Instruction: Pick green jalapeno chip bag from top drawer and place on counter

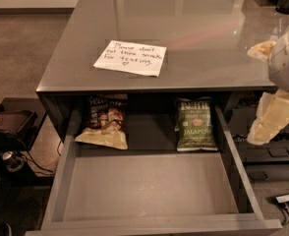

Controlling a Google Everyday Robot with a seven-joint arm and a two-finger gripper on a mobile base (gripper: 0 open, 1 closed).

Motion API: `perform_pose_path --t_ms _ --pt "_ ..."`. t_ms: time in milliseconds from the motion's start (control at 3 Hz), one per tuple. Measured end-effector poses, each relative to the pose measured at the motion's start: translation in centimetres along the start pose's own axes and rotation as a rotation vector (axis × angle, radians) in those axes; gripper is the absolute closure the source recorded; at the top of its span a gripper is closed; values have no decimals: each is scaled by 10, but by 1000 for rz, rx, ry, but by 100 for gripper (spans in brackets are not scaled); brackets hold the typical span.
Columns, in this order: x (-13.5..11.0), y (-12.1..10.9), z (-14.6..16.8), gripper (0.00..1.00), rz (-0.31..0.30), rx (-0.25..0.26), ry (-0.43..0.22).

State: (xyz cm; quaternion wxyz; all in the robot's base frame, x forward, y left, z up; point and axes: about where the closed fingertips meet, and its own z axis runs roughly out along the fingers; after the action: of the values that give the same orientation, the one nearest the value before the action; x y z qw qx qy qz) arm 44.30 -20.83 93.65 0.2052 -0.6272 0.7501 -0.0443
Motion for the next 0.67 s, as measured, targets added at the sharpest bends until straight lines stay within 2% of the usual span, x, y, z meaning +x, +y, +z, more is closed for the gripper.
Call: perform_pose_path --t_ms 333,667 --pt "0 2 46 0 -21 26 -51" --pt "7 3 101 0 1 7 -113"
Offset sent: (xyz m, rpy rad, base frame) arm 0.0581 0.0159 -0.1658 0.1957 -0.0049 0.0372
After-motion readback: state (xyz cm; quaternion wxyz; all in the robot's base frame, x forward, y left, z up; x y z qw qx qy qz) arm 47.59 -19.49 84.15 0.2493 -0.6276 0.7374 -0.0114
